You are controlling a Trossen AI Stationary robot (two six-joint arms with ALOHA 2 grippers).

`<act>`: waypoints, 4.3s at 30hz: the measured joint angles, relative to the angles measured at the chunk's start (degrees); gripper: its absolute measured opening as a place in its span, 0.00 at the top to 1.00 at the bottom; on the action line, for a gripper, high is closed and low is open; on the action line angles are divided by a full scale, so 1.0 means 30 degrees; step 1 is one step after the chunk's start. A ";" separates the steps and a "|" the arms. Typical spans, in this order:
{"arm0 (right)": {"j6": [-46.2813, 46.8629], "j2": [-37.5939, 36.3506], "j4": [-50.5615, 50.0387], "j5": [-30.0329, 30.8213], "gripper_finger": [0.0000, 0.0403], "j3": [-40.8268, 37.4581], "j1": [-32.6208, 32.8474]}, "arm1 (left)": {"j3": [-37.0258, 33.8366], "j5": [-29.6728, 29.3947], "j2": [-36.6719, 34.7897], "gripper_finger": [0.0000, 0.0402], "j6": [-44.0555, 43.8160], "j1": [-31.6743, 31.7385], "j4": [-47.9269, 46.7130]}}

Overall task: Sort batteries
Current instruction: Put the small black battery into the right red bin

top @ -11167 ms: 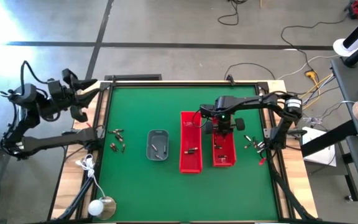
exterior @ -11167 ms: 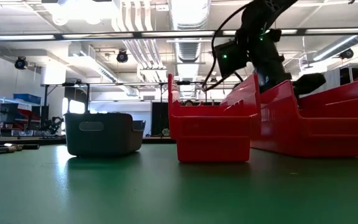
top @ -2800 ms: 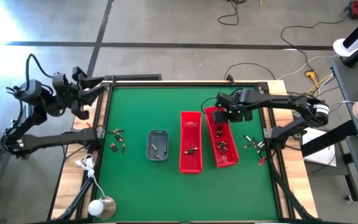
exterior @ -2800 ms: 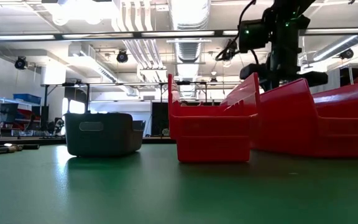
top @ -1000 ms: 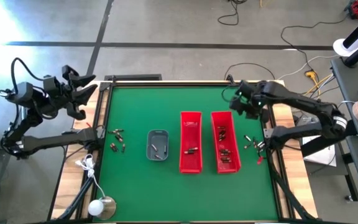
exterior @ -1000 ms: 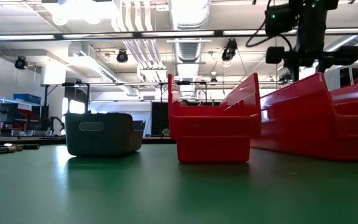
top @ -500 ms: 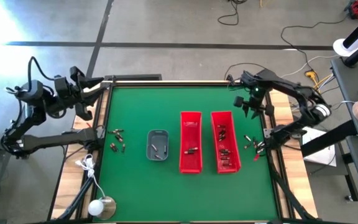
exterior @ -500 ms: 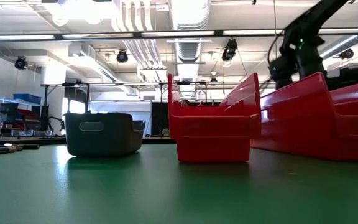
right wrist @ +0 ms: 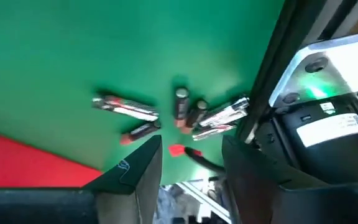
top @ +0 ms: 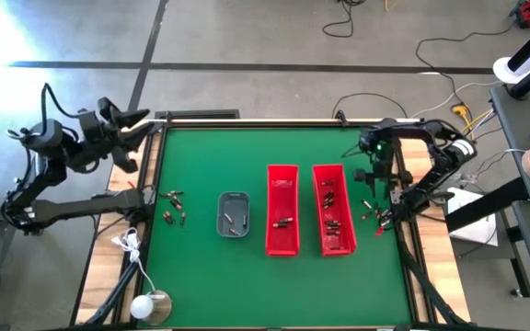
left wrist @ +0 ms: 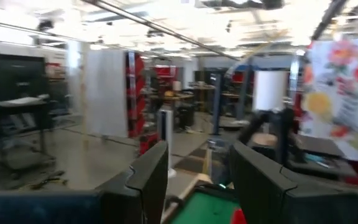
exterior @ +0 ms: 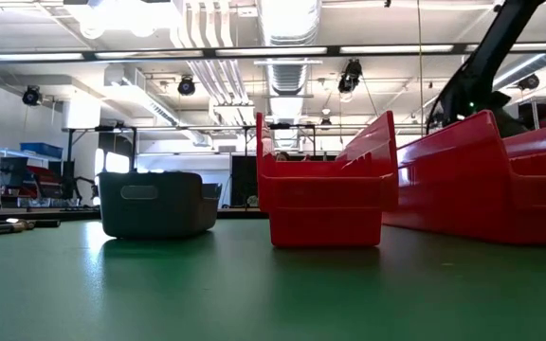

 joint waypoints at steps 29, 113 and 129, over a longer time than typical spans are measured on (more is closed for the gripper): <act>-0.1226 0.2687 0.4245 -0.1298 0.74 -0.2193 0.0000 | 0.0175 -0.2358 0.2859 0.62 0.1847 0.0036 0.3117; -0.7731 0.2333 -0.2137 0.7558 0.92 1.4586 2.0021 | -0.2155 0.5120 0.3777 0.62 -0.1285 0.0073 -1.6838; -1.2818 0.2080 0.1082 0.6545 0.92 1.1136 2.0429 | -0.4973 0.7664 0.3770 0.62 -0.5219 0.0066 -1.9064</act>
